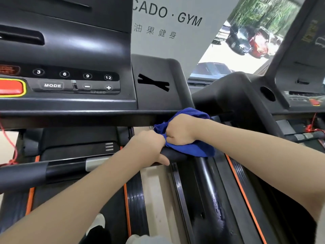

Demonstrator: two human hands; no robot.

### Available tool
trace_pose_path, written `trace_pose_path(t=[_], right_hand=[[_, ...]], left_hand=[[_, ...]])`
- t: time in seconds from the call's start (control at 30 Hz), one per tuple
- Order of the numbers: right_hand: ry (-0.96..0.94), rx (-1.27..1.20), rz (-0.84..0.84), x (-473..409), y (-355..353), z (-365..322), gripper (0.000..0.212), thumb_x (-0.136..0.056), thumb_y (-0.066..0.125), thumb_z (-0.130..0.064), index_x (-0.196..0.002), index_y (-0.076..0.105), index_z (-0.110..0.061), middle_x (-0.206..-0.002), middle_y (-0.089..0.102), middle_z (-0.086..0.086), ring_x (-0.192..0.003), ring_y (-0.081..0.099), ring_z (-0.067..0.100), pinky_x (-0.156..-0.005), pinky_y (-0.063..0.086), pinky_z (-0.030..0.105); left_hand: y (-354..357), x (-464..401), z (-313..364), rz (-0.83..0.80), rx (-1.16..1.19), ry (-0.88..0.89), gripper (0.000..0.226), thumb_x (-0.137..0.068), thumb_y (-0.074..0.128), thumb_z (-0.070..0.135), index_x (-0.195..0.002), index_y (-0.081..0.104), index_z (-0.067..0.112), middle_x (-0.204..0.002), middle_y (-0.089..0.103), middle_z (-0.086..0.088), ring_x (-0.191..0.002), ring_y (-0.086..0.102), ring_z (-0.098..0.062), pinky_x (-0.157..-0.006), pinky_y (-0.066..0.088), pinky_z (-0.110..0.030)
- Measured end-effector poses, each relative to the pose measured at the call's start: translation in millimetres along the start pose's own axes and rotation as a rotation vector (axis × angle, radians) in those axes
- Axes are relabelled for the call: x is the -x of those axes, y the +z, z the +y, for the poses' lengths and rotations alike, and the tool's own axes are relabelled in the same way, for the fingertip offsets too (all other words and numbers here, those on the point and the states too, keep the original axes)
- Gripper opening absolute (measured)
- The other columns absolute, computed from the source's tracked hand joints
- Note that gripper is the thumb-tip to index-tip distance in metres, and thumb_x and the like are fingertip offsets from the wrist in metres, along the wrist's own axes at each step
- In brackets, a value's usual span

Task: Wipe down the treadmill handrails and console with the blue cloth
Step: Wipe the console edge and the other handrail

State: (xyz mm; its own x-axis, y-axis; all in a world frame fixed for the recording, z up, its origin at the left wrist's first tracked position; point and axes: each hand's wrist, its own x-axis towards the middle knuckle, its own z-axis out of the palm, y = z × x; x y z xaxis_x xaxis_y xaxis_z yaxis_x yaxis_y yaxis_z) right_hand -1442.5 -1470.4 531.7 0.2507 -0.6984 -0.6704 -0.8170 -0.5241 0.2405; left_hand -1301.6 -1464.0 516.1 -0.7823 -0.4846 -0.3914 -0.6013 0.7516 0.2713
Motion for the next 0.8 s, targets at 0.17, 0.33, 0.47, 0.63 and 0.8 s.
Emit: trace_pose_path(t=[0.17,0.33,0.47,0.63,0.8], right_hand=[[0.000,-0.048,0.140,5.6,9.4,-1.5,0.041,-0.097,0.023,-0.031,-0.072,0.050,-0.014,-0.072,0.051,0.000,-0.072,0.045,0.021,-0.075,0.043,0.034],[-0.033,-0.313,0.660,40.5,54.6,2.9,0.039,-0.085,0.039,-0.043,-0.074,0.060,-0.011,-0.077,0.063,0.000,-0.080,0.052,0.020,-0.088,0.041,0.035],[0.019,-0.689,0.742,76.8,97.1,-11.6,0.054,-0.078,0.054,-0.051,-0.119,0.054,-0.015,-0.144,0.038,-0.006,-0.141,0.017,0.014,-0.114,0.010,0.022],[0.222,-1.073,0.727,82.4,114.1,-29.7,0.062,-0.090,0.048,-0.037,-0.145,0.020,-0.028,-0.156,0.000,-0.011,-0.144,-0.007,0.005,-0.115,-0.002,0.019],[0.372,-1.582,0.741,57.9,91.9,-7.1,0.060,-0.098,0.045,-0.026,-0.150,0.015,-0.027,-0.150,0.030,-0.009,-0.137,0.029,0.007,-0.109,0.022,0.018]], left_hand=[[1.8,0.5,3.0,-0.013,0.039,-0.050,0.051,-0.084,0.053,0.056,-0.107,0.053,0.010,-0.088,0.049,-0.002,-0.093,0.056,-0.022,-0.071,0.043,-0.030],[1.8,8.7,9.3,0.035,0.057,-0.081,0.044,-0.087,0.055,0.048,-0.108,0.056,0.009,-0.087,0.050,-0.002,-0.081,0.048,-0.019,-0.066,0.041,-0.031],[5.2,15.8,15.7,0.109,0.061,-0.115,0.039,-0.089,0.057,0.039,-0.114,0.057,0.010,-0.100,0.060,-0.009,-0.093,0.057,-0.027,-0.067,0.041,-0.032],[10.8,19.9,25.9,0.193,0.024,-0.045,0.054,-0.093,0.052,0.027,-0.141,0.029,0.030,-0.102,0.062,-0.009,-0.096,0.057,-0.029,-0.076,0.045,-0.037],[20.8,12.3,37.4,0.276,-0.132,-0.080,0.042,-0.089,0.050,0.011,-0.129,0.042,0.018,-0.117,0.056,-0.006,-0.108,0.053,-0.030,-0.083,0.045,-0.038]])
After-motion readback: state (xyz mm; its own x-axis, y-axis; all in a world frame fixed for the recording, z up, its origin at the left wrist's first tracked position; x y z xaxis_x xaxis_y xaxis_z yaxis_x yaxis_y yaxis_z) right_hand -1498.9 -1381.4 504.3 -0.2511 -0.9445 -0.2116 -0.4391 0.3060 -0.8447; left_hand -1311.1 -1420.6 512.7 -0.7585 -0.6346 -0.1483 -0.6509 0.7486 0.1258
